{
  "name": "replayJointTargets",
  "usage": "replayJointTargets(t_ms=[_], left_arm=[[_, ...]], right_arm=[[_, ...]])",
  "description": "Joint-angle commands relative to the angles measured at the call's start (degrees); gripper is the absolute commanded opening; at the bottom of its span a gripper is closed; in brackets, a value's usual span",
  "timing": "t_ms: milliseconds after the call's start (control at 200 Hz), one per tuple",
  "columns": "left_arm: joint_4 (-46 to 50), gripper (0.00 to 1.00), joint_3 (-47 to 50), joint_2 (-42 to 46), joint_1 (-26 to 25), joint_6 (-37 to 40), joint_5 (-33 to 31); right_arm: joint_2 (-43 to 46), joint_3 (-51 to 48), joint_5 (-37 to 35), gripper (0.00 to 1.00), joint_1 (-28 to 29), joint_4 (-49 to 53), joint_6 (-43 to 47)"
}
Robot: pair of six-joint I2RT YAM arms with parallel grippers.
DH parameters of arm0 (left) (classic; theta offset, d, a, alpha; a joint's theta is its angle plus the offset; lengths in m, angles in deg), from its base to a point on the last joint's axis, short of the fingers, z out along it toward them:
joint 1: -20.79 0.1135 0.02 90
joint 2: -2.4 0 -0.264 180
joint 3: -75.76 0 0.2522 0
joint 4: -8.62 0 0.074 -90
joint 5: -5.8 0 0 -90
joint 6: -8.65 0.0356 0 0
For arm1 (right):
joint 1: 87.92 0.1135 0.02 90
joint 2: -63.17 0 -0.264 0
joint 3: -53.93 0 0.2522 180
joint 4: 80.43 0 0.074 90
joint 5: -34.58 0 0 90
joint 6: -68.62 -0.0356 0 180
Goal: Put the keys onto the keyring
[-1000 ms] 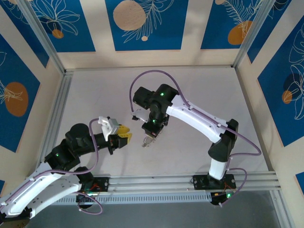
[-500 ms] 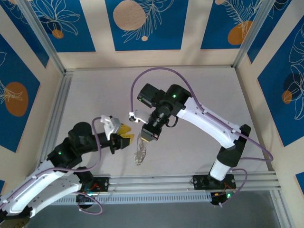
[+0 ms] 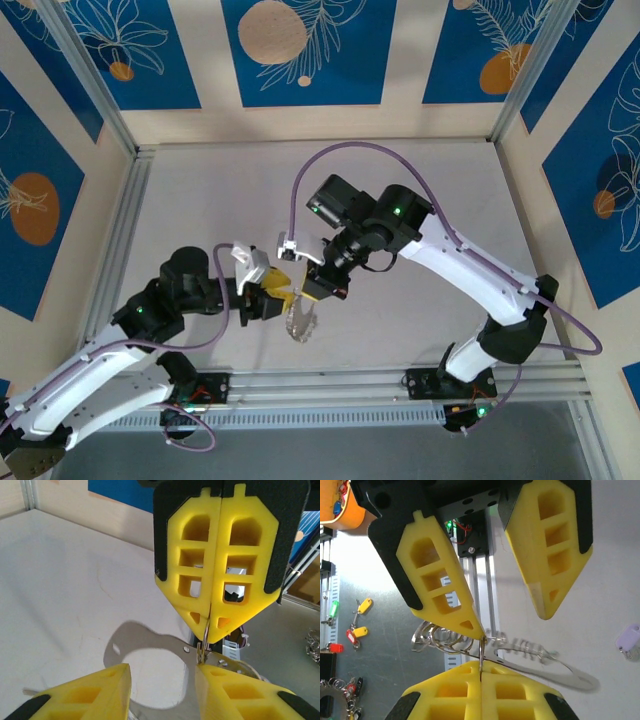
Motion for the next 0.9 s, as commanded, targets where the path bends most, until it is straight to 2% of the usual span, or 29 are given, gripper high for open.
replayJointTargets(t_ms=[0, 500, 720, 895], left_arm=[[-2.6, 0.38, -2.0, -0.2, 0.4, 0.5, 3.3], [-3.7, 0.39, -2.7, 0.9, 1.1, 0.2, 3.9], [-2.8, 0.46, -3.2, 1.3, 1.4, 0.4, 4.4], [-3.4, 0.49, -3.4, 0.6, 1.4, 0.5, 5.6]], right_arm=[[0.4, -1.3, 4.2, 0.0, 0.2, -2.9, 2.2], [2.1, -3.4, 5.7, 0.0, -0.1, -4.7, 3.2], [2.6, -4.2, 6.0, 0.0, -0.1, -5.5, 3.4], [2.8, -4.5, 6.2, 0.0, -0.1, -5.9, 3.3]])
